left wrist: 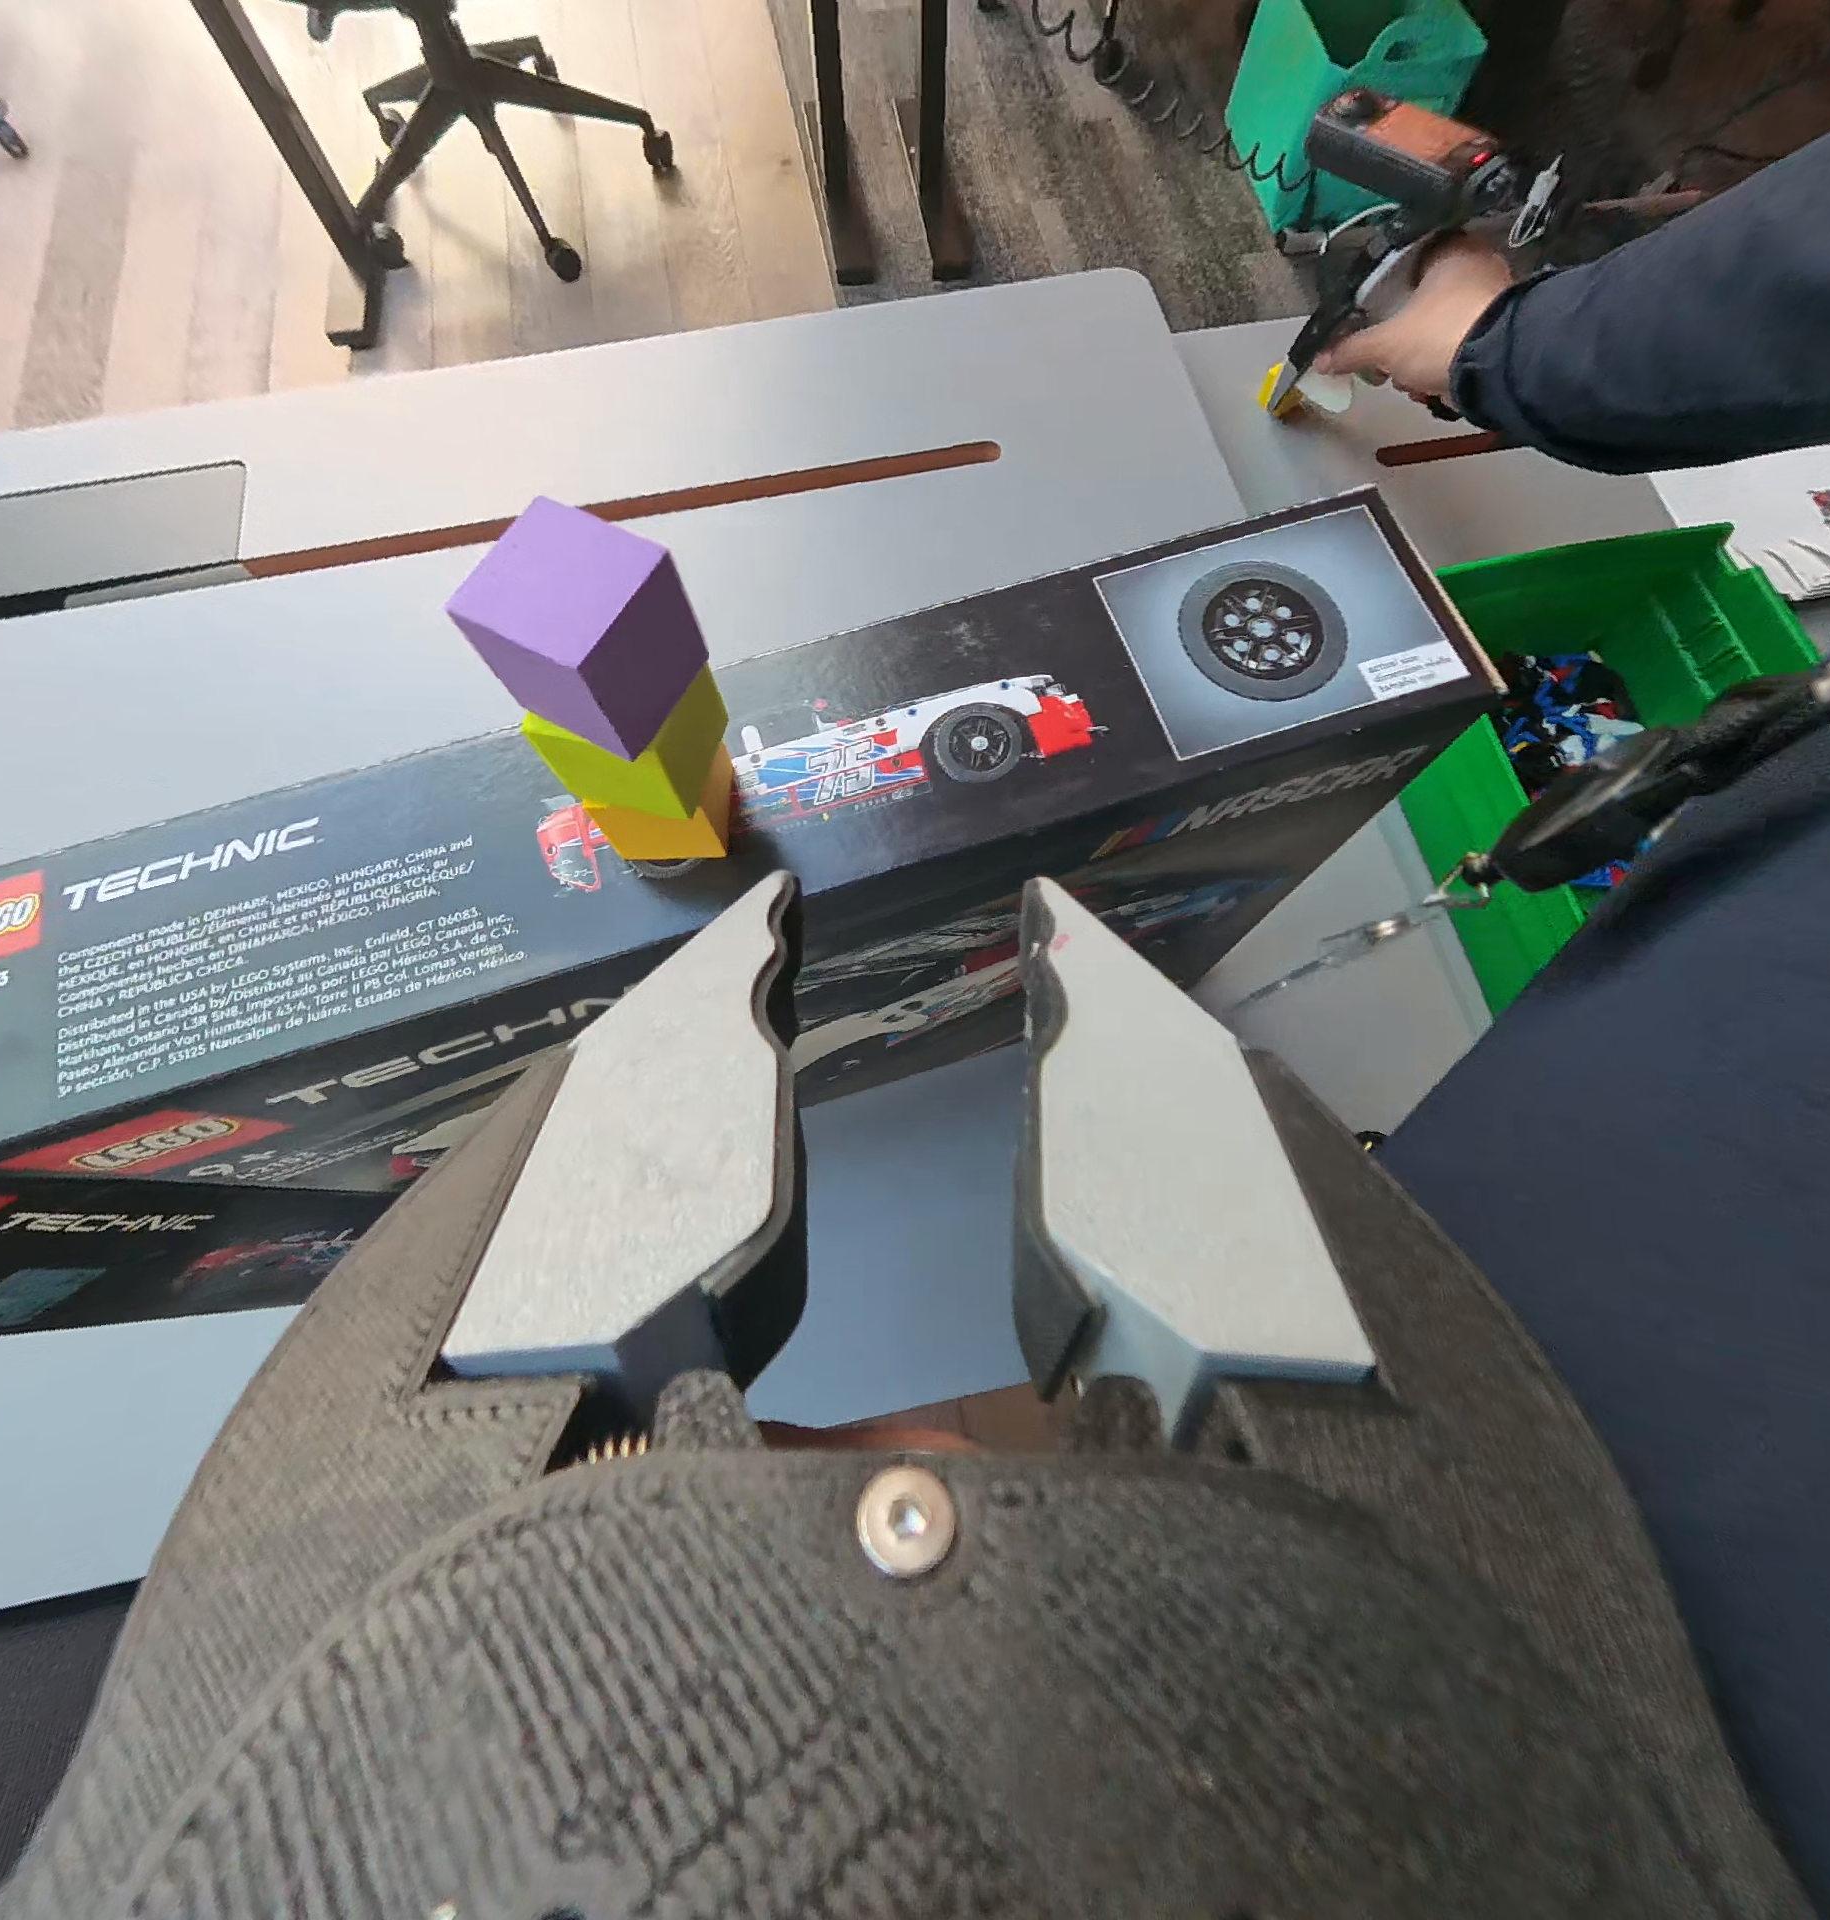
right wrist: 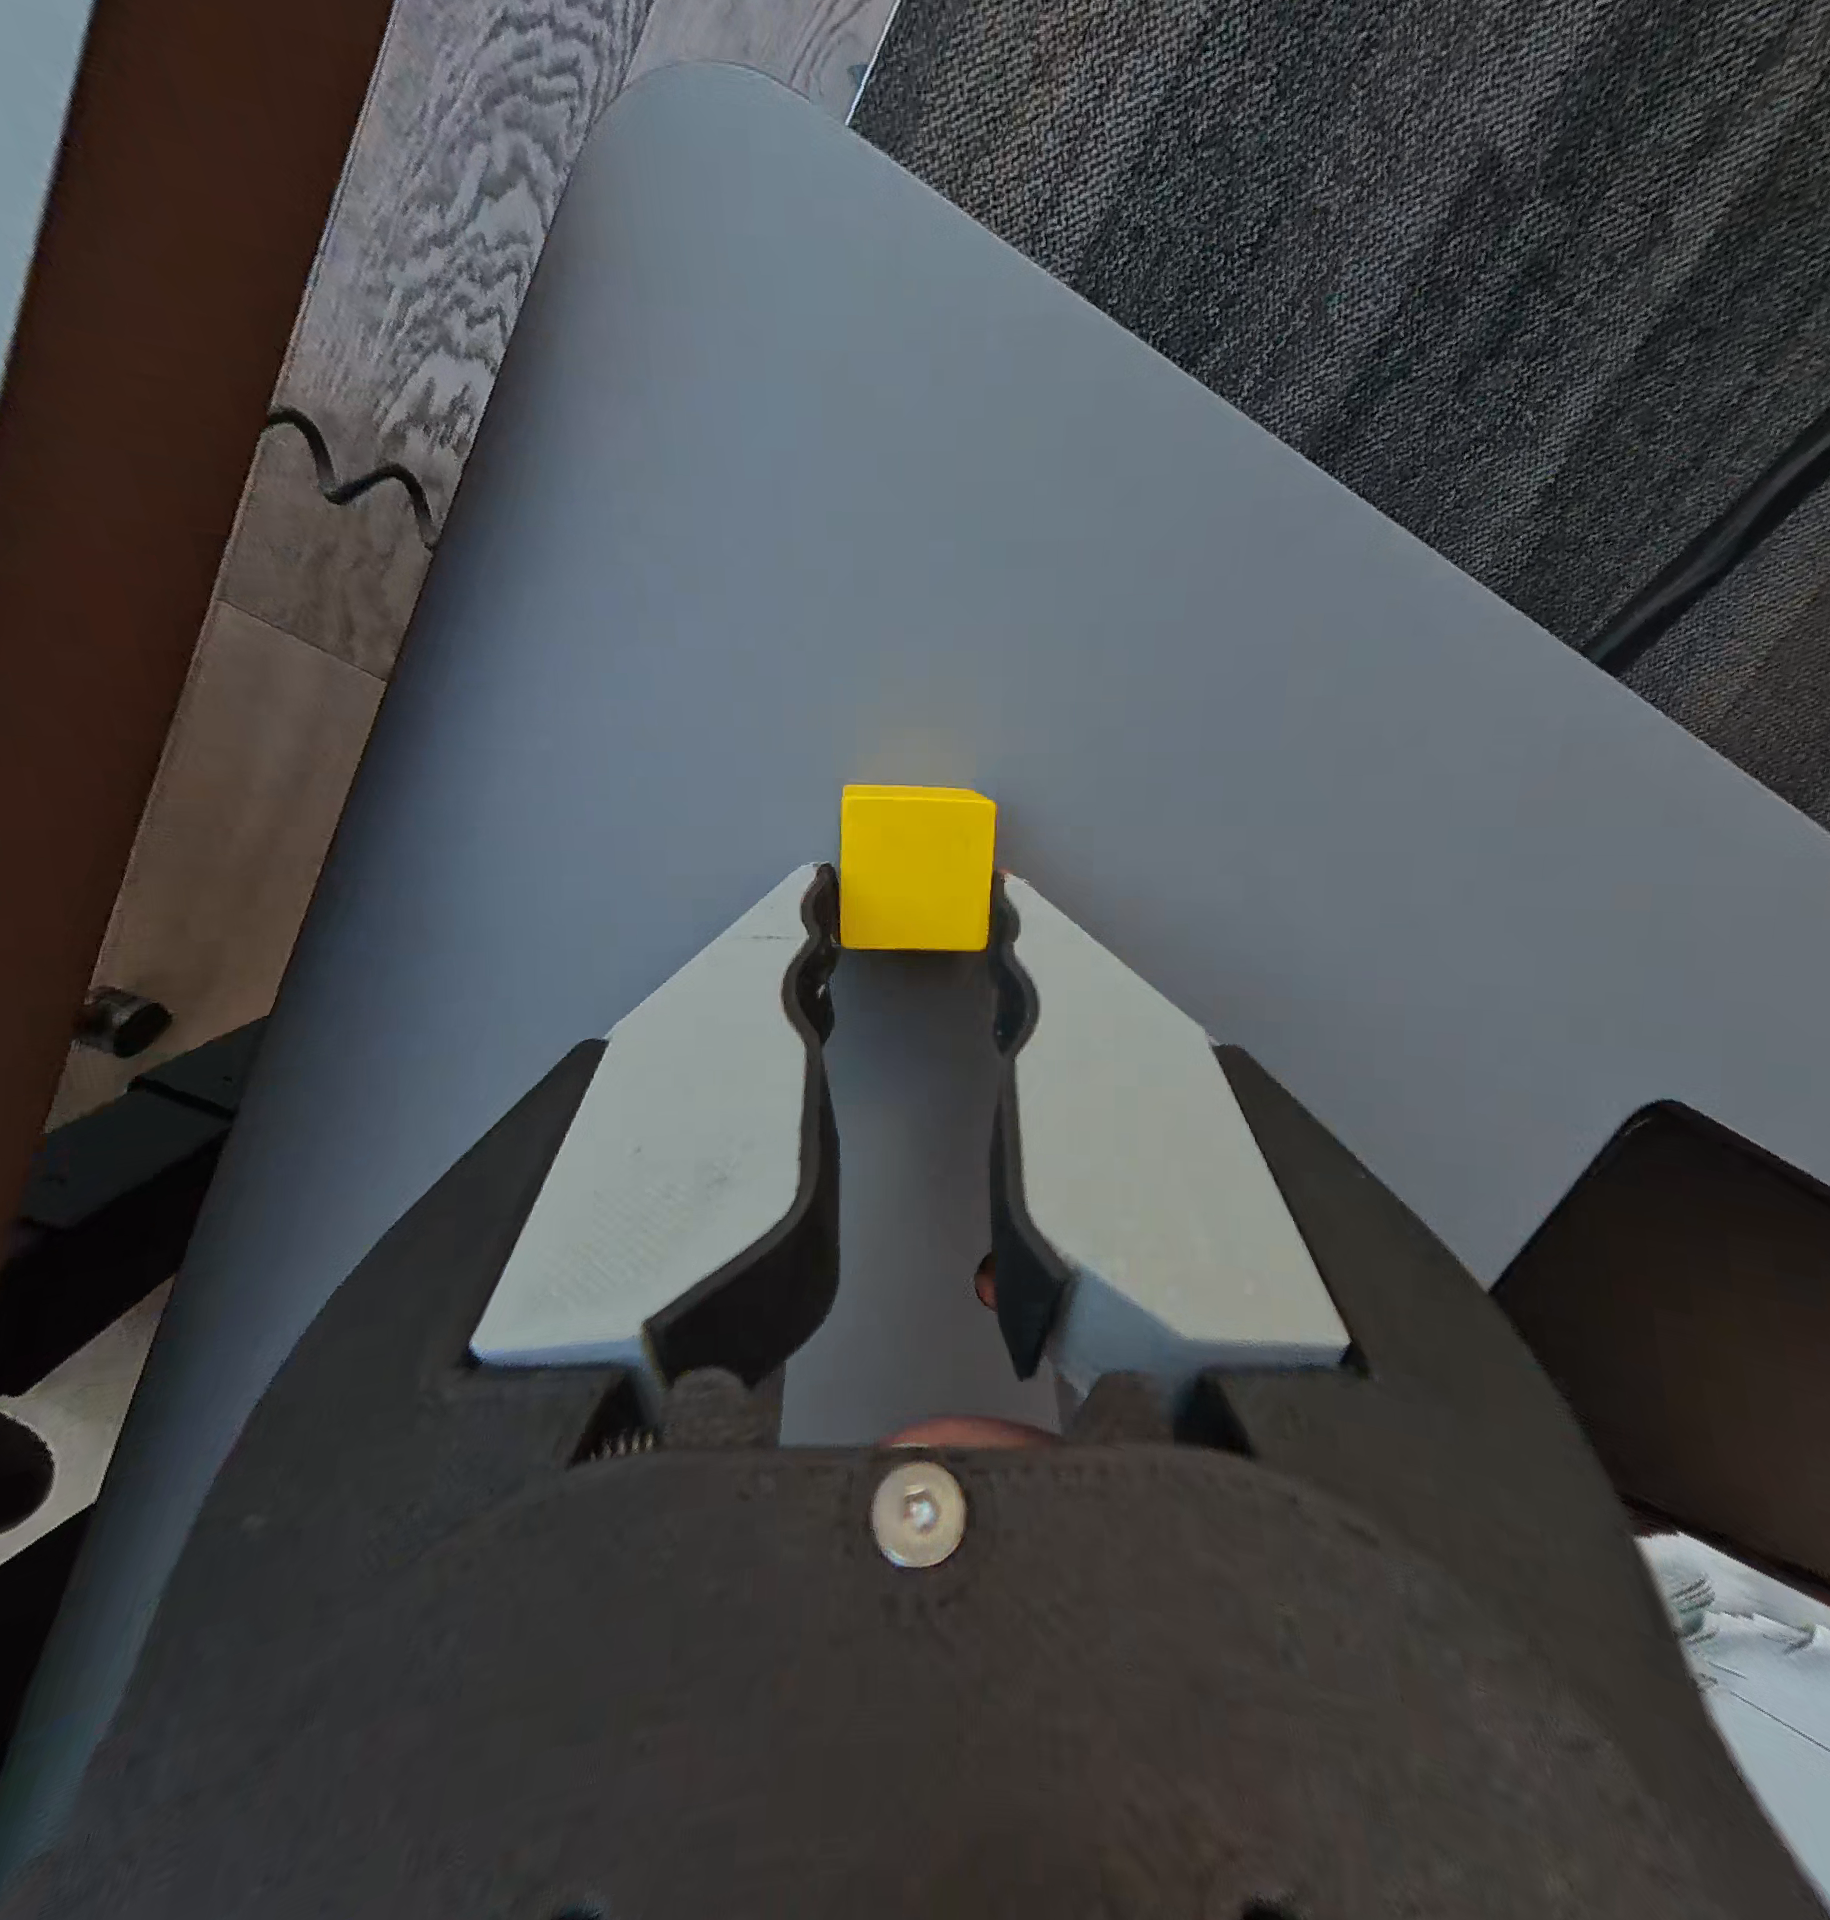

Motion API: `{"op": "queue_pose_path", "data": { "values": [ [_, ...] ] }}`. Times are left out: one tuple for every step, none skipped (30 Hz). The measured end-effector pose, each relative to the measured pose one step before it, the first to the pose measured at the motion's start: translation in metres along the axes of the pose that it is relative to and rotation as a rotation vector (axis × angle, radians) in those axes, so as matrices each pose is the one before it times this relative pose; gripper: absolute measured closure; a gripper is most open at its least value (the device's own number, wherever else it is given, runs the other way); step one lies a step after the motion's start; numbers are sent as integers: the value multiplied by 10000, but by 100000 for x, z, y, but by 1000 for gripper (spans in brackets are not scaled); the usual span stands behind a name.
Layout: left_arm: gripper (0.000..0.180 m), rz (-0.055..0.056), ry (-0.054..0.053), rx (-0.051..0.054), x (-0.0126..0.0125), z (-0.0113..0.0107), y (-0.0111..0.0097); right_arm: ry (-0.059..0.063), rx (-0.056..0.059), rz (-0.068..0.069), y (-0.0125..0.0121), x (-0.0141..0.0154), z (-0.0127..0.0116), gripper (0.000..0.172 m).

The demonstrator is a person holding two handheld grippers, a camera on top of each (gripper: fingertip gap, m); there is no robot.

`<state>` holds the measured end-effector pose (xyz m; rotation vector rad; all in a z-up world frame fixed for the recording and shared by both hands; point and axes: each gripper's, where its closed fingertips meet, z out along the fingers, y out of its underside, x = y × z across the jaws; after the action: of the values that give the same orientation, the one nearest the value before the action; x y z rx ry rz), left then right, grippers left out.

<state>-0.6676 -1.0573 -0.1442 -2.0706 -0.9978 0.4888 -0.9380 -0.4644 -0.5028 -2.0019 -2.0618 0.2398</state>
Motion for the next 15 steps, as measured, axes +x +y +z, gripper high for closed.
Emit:
{"op": "queue_pose_path", "data": {
  "values": [
    [140,71,38,2,138,131,-135,-80,29,115,-13,-133,5,146],
    [141,67,31,40,122,86,-143,-125,22,152,117,-171,-79,146],
    [141,45,33,35,99,65,-109,-95,56,180,206,-143,-184,146],
    [141,22,42,20,61,46,-54,-108,163,229,158,-182,-400,146],
    [141,3,49,30,40,28,-59,-208,323,275,-28,-370,-704,146],
    [141,-11,42,50,28,4,-58,-299,456,267,-182,-605,-1035,146],
    [142,-5,40,62,17,-16,-40,-288,520,218,-246,-738,-1346,146],
    [142,21,63,56,66,-16,-11,-312,534,158,-269,-924,-1557,146],
    [142,51,66,57,85,-6,18,-400,510,97,-262,-1223,-1717,146],
    [142,56,68,78,91,15,8,-420,497,27,-268,-1436,-1831,146],
    [142,43,128,81,181,44,-18,-368,492,-20,-301,-1542,-1940,146],
    [142,33,162,82,223,49,-60,-378,489,-56,-379,-1729,-2012,146],
    [142,54,162,129,224,24,-184,-397,515,-99,-499,-1953,-2098,146],
    [142,89,147,172,202,-16,-281,-298,666,-130,-779,-2028,-2219,146],
    [142,105,149,181,195,-54,-289,-237,824,-138,-1078,-2120,-2274,146]
  ]
}}
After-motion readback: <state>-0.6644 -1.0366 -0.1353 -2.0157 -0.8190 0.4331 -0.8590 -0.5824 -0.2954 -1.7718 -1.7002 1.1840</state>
